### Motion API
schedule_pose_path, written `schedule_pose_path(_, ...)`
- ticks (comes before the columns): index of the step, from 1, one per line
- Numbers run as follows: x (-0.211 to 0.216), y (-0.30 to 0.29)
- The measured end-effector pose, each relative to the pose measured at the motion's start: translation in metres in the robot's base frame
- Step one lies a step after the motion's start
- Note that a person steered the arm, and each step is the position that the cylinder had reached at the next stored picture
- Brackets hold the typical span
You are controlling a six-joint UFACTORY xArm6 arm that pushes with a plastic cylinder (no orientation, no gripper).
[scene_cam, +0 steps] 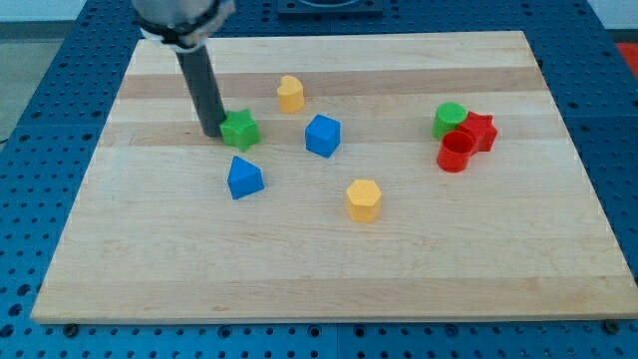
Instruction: Push the green star closer to the blue cube
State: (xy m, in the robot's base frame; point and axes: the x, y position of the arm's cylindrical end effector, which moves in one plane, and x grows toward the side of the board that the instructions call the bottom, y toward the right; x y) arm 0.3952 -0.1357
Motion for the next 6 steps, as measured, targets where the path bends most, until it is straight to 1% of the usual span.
schedule_pose_path(1,0.033,0.060)
schedule_pose_path(3,0.008,0.078)
schedule_pose_path(5,-0.037,0.123)
schedule_pose_path(6,-0.049,0.160)
